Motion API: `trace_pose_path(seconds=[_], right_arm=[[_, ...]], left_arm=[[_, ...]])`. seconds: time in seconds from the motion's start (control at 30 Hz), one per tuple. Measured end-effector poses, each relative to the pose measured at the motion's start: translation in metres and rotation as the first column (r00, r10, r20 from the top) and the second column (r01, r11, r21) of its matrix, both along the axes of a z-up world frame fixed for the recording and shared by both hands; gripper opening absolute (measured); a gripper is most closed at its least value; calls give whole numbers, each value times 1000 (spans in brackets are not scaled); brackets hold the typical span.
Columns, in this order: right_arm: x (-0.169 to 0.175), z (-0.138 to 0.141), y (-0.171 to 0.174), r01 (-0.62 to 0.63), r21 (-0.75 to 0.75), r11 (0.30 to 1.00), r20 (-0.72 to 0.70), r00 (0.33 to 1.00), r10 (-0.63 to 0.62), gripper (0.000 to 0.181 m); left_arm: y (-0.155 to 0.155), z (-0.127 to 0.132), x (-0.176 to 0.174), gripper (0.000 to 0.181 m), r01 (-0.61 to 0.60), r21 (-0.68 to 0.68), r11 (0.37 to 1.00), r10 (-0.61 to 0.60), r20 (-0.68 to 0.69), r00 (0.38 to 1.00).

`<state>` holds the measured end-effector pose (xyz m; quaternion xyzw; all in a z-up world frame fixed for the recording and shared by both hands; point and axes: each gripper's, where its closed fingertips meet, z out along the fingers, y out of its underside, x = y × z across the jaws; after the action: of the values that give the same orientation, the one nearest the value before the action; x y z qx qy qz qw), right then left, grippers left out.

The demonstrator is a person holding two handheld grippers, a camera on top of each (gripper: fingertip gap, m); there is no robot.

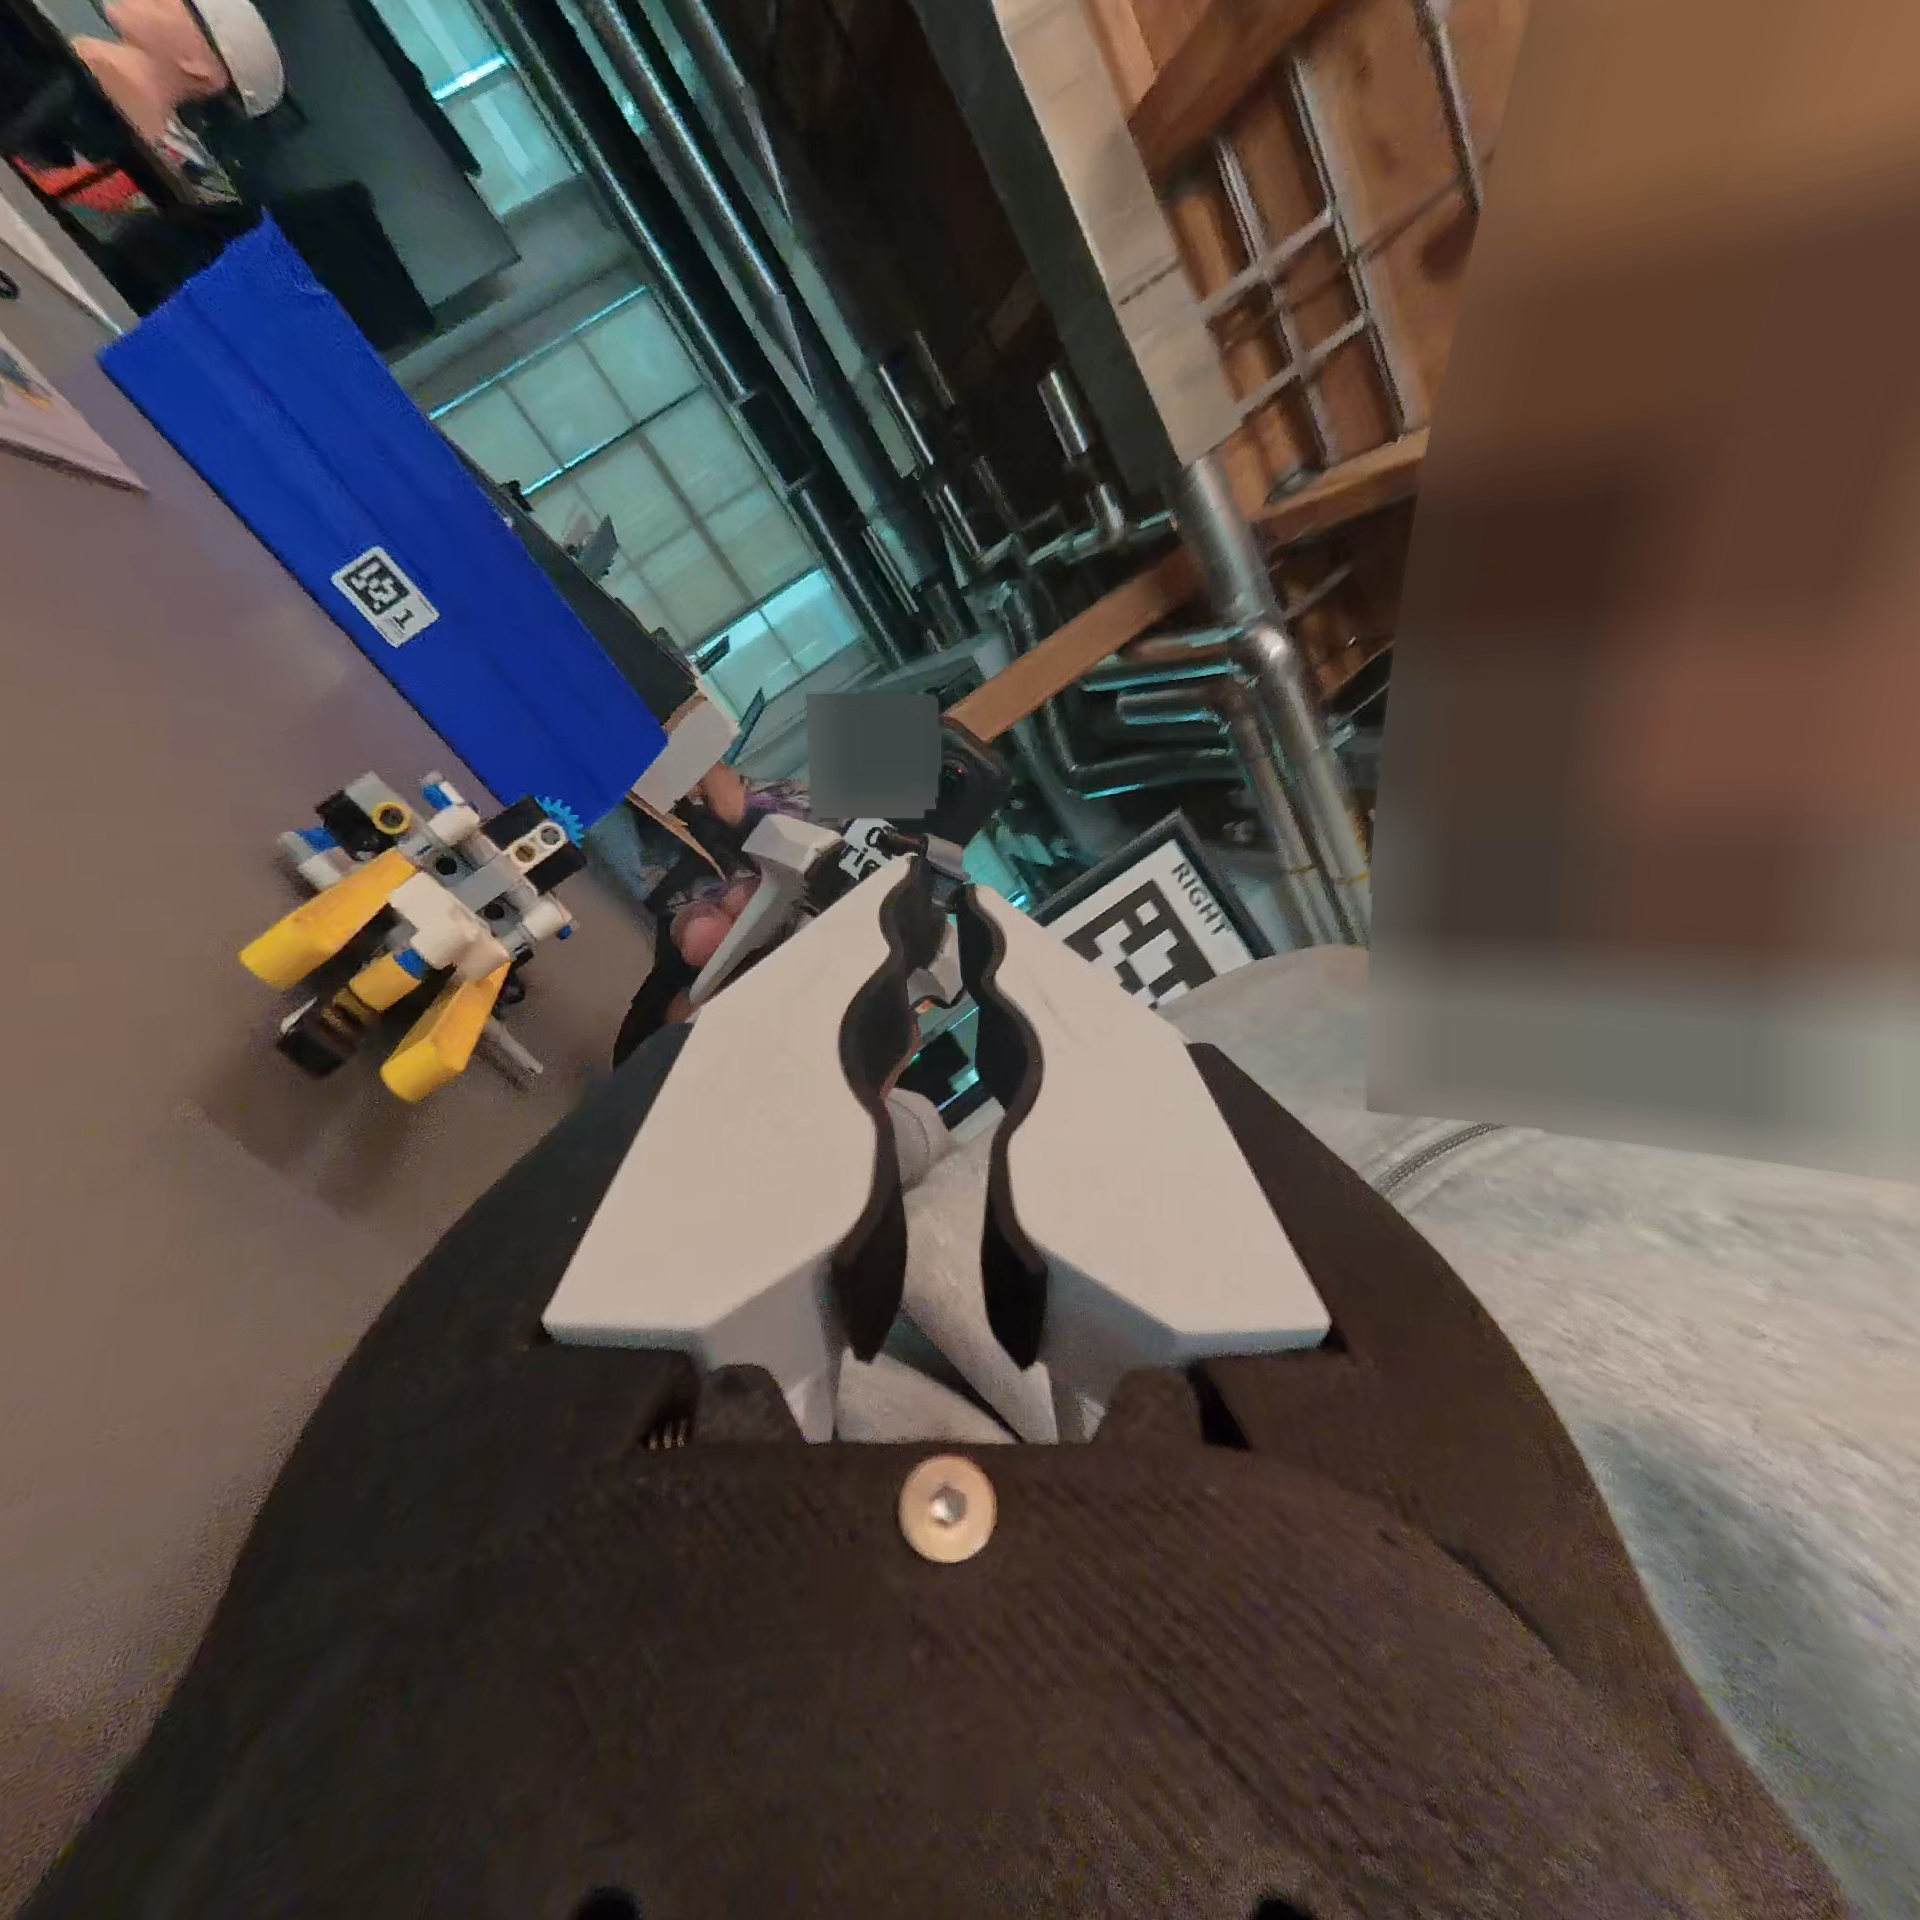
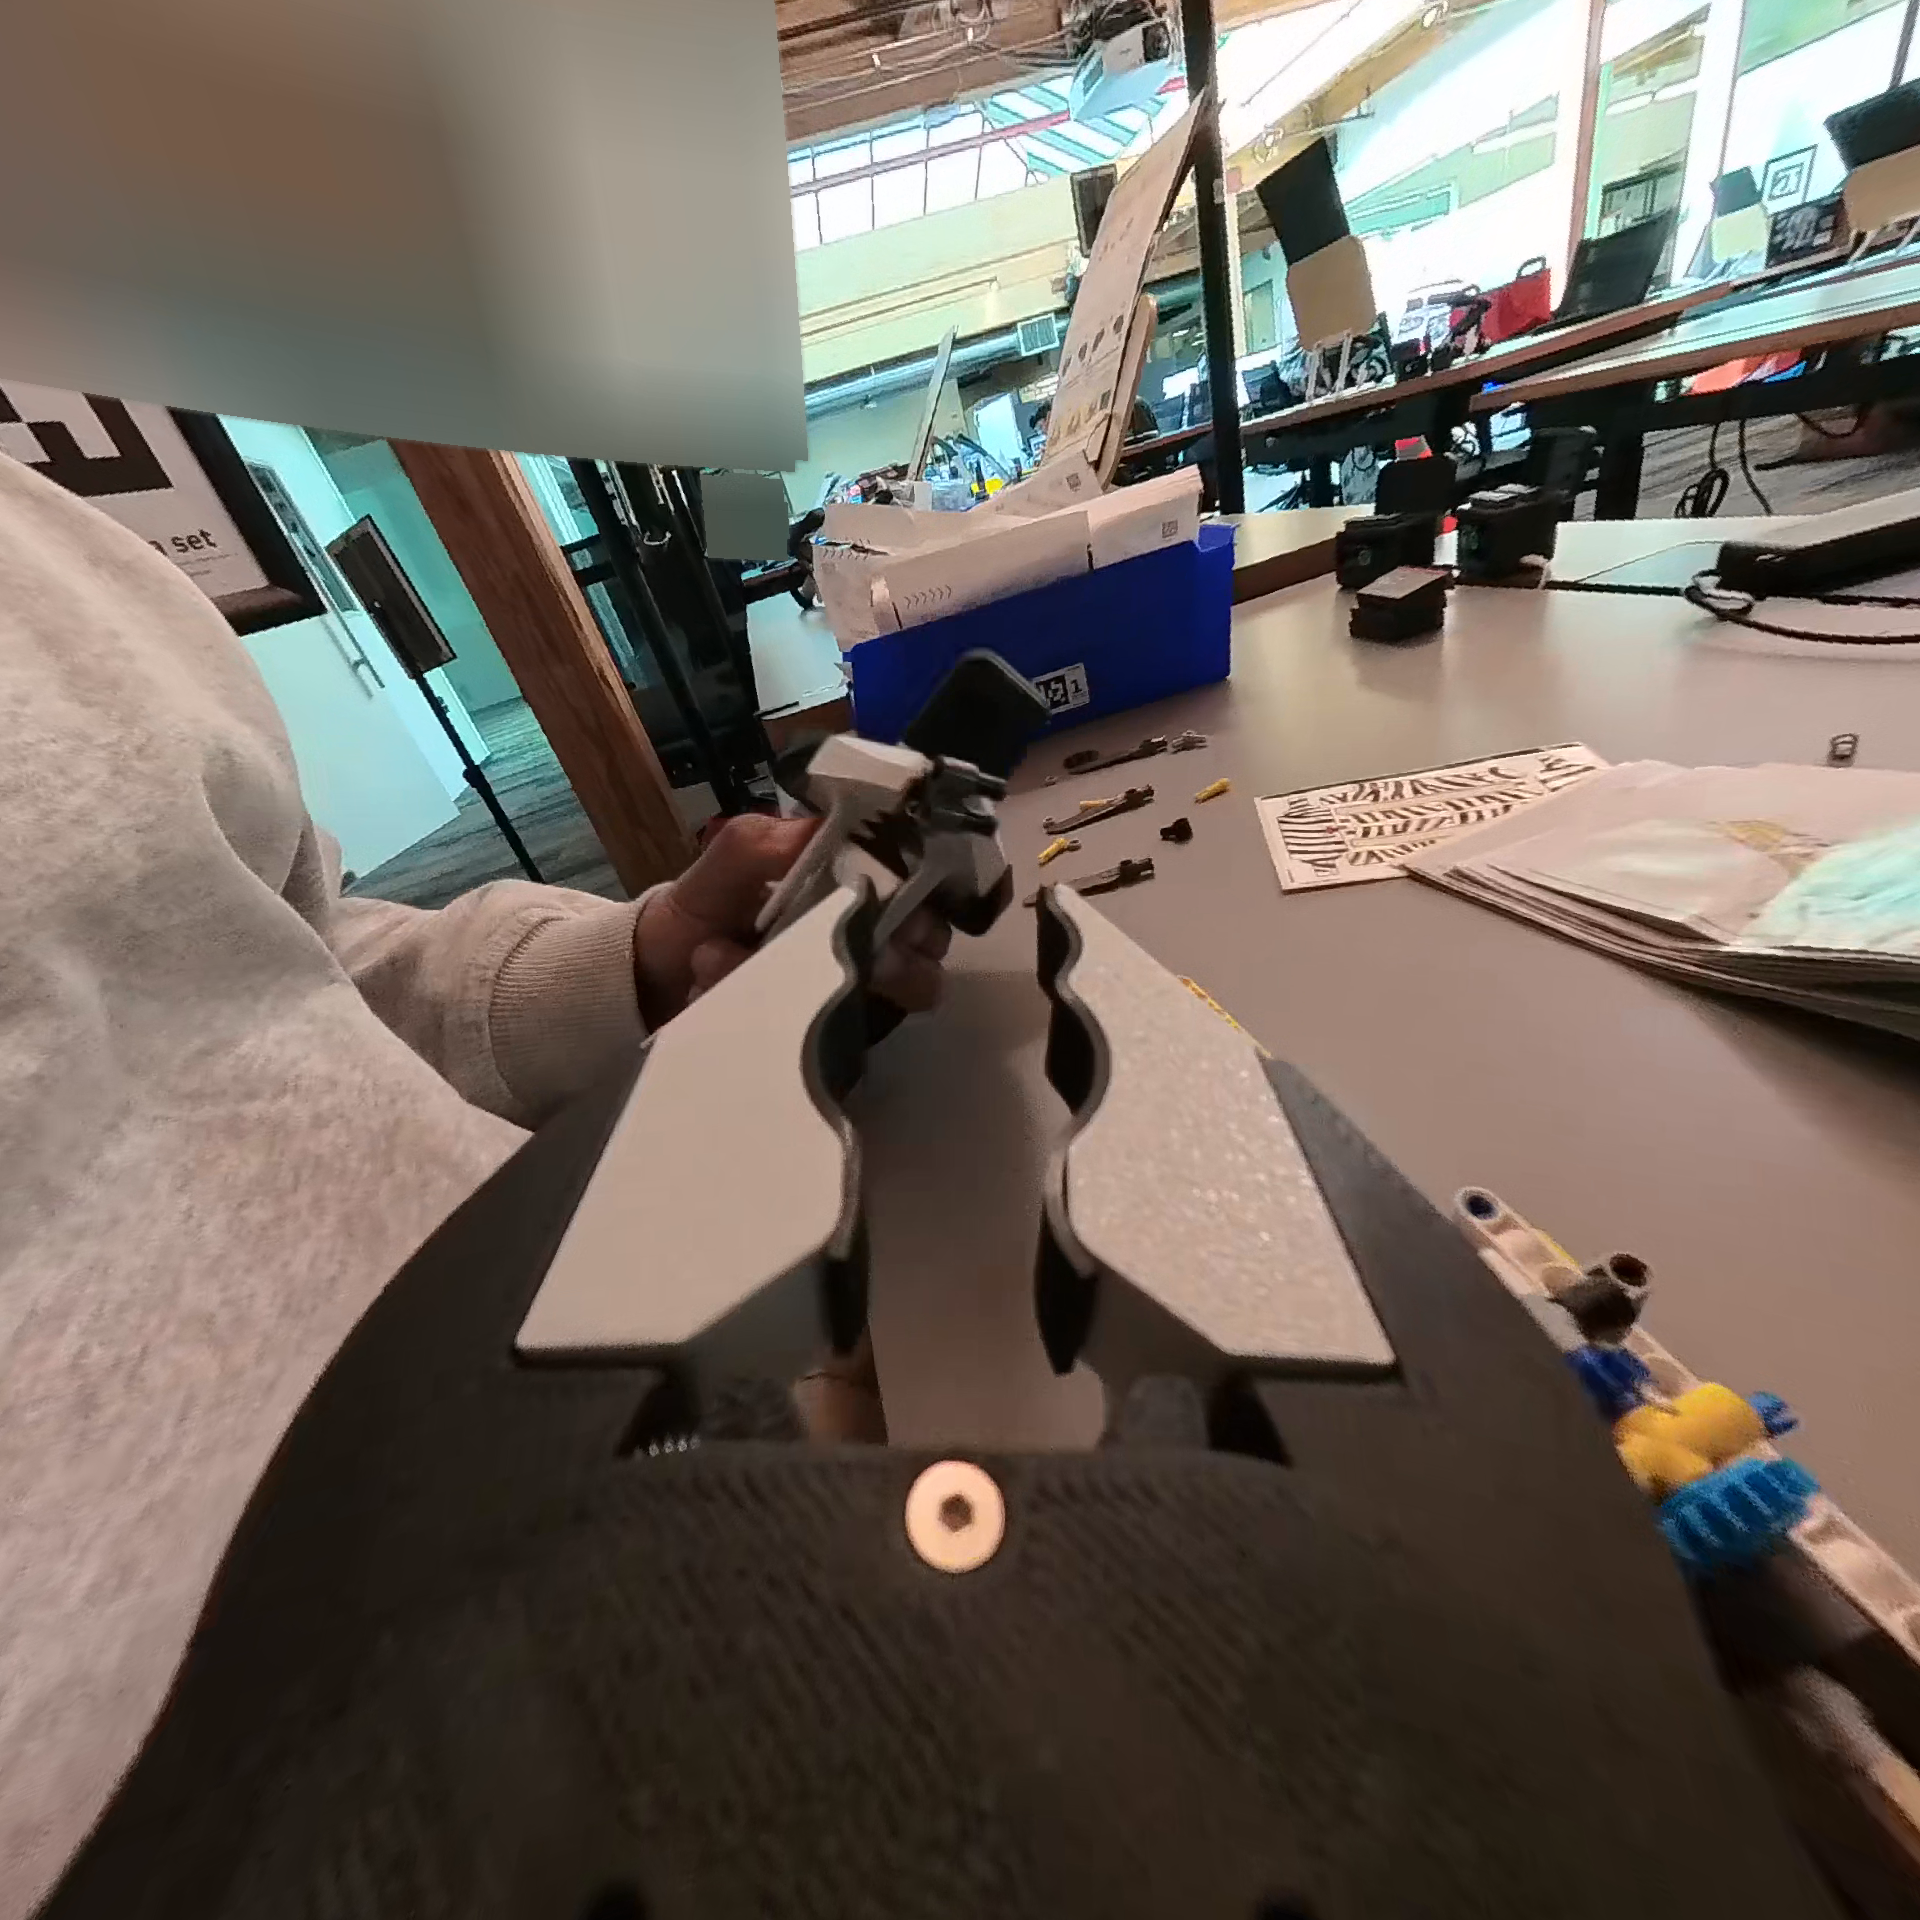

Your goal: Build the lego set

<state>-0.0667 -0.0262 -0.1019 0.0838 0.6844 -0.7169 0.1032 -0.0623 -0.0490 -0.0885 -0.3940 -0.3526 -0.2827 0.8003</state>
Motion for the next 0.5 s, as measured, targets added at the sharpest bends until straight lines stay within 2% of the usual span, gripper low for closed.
trace_pose_path(seconds=[0.07, 0.13, 0.2, 0.27, 0.33, 0.4, 0.5], right_arm=[[2, 0, -1, -3, 5, 1000, -11, 1000, 3, 30], [4, 2, -1, -2, -4, 1000, -26, 1000, 2, 30], [6, 6, 0, -7, -23, 1000, -32, 999, 6, 31], [7, 9, 1, -10, -41, 999, -38, 999, 9, 31], [5, 12, 4, -8, -60, 998, -42, 999, 5, 32], [3, 13, 6, -7, -73, 997, -33, 999, 5, 32], [0, 15, 9, -11, -102, 995, -9, 1000, 11, 32]], left_arm=[[2, -4, -1, 3, 11, 5, 1000, -11, 22, 1000], [9, -7, 1, 2, 14, -49, 999, -14, 0, 1000], [16, -7, 6, 2, -4, -142, 990, -6, -67, 998], [23, -8, 10, 2, -72, -286, 955, 18, -187, 982], [30, -12, 16, 2, -177, -455, 873, 16, -336, 942], [33, -19, 18, 2, -293, -574, 765, -3, -458, 889], [35, -26, 19, 2, -426, -644, 635, -32, -574, 818]])
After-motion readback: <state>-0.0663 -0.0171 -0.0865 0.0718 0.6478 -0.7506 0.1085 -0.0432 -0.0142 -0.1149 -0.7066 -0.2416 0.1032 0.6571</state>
